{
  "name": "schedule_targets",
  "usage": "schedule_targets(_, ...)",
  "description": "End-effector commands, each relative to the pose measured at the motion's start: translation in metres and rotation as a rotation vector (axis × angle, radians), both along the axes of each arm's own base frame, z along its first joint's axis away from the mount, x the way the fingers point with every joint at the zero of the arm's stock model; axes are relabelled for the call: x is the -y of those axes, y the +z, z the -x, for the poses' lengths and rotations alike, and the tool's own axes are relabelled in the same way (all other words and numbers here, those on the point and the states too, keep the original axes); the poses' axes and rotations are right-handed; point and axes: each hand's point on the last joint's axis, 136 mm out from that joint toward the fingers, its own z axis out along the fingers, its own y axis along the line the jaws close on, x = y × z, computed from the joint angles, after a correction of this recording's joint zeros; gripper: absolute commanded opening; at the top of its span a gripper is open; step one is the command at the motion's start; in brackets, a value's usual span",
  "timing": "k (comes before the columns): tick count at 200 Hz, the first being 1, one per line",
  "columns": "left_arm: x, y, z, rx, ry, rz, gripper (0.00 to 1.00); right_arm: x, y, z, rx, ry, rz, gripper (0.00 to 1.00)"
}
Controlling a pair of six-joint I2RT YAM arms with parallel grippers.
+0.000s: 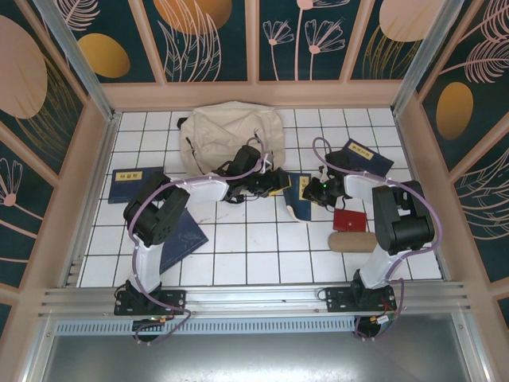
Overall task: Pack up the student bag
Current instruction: Pick up the book at the center of the table.
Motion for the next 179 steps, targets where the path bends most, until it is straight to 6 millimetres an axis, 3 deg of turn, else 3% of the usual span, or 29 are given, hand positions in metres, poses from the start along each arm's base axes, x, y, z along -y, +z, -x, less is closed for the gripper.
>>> schedule_targets(1, 0.013, -0.019, 0.016, -0.123, 0.041, 0.031, 0.5, -0.012, -0.014, 0.02, -0.071, 0.025, -0.033, 0.26)
schedule_targets(39, 0.011, -0.019, 0.015, -0.183, 0.109, 0.044, 0.47, -0.012, -0.015, 0.02, -0.074, 0.022, -0.029, 0.26)
schedule_targets(71, 0.014, -0.008, 0.009, -0.123, 0.088, 0.041, 0.42, -0.011, -0.015, 0.02, -0.076, 0.019, -0.026, 0.26)
schedule_targets(107, 0.012, -0.008, 0.009, -0.082, 0.062, -0.011, 0.2, -0.002, -0.011, 0.017, -0.063, -0.027, -0.004, 0.27)
schedule_targets(121, 0.013, 0.0, 0.012, -0.048, 0.026, -0.016, 0.09, 0.003, 0.002, 0.012, -0.02, -0.063, -0.016, 0.33)
schedule_targets(135, 0.015, 0.014, 0.014, 0.019, -0.017, -0.015, 0.0, 0.01, 0.019, 0.006, 0.027, -0.108, -0.032, 0.46)
schedule_targets(153, 0.017, 0.038, 0.015, 0.126, -0.065, -0.005, 0.0, 0.025, 0.044, -0.004, 0.096, -0.179, -0.031, 0.58)
schedule_targets(179, 0.019, 0.082, 0.009, 0.282, -0.087, 0.028, 0.0, 0.037, 0.092, -0.02, 0.233, -0.235, -0.127, 0.67)
